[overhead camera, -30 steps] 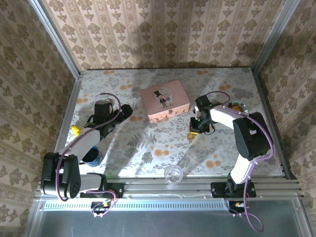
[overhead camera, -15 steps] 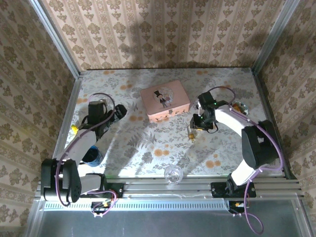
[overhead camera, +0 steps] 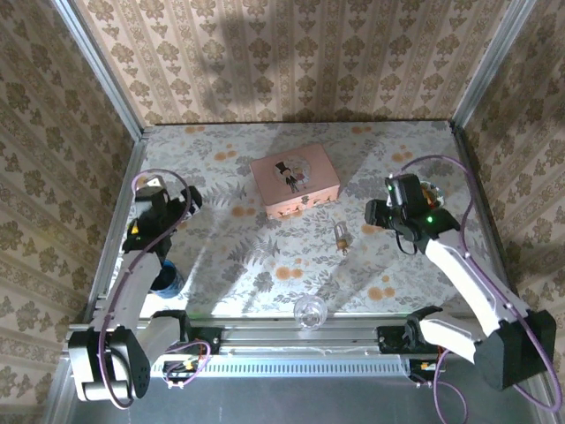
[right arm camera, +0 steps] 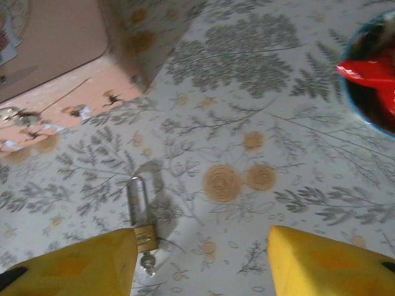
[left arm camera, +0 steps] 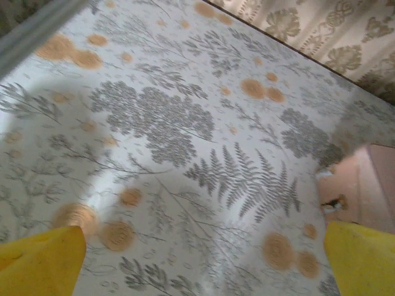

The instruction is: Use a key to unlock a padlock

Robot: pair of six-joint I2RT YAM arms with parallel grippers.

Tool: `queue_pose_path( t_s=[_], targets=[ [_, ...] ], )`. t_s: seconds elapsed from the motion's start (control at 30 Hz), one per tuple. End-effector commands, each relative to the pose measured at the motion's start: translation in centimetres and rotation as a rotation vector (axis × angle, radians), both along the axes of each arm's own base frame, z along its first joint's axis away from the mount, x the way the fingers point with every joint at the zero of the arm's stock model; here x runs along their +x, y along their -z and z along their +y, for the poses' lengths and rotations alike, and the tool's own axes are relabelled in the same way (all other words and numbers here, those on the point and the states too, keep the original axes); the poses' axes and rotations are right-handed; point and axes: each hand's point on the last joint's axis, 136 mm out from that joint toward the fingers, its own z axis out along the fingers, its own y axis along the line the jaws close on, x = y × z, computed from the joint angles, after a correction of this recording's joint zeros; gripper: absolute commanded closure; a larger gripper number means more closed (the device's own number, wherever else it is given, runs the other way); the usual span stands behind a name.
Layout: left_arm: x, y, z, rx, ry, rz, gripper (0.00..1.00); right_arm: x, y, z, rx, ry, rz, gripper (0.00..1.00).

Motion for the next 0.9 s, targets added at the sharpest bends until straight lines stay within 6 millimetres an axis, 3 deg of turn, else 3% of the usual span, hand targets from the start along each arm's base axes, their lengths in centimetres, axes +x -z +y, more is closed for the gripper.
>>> queue_pose_path(
  t_s=[0.0,0.03,0.17,0.33,0.57,0.87],
  targets=[
    [0.3,0.2,2.2,0.141,-0.057,-0.076,0.00,0.7,-1.9,-2.5,-0.091,0.084,-0.178,0.14],
    [0.4,0.4,2.5,0.168,-0.064,-0.100,0.00,0.7,-2.1,-3.0,-0.106,0.096,-0.216,0.00],
    [0.9,1.3,2.7,0.235,-0.050,-0.142,0.00,0.6,-3.1,-4.5,-0.142,0.153,-0.321,0.00],
    [1.5,1.8,2.1,0.283,0.016,-0.177,0.00,1.0,-3.9,-4.7,-0.118,0.162,-0.400,0.00],
    [1.7,1.7,1.4,0.367,0.091,-0.252,0.00,1.9,-2.8,-5.8,-0.159,0.217,-0.438,0.00],
    [2.8,4.1,0.9,0.427,0.177,-0.286,0.00,2.5,-1.7,-6.8,-0.274,0.207,-0.607,0.00]
  ],
)
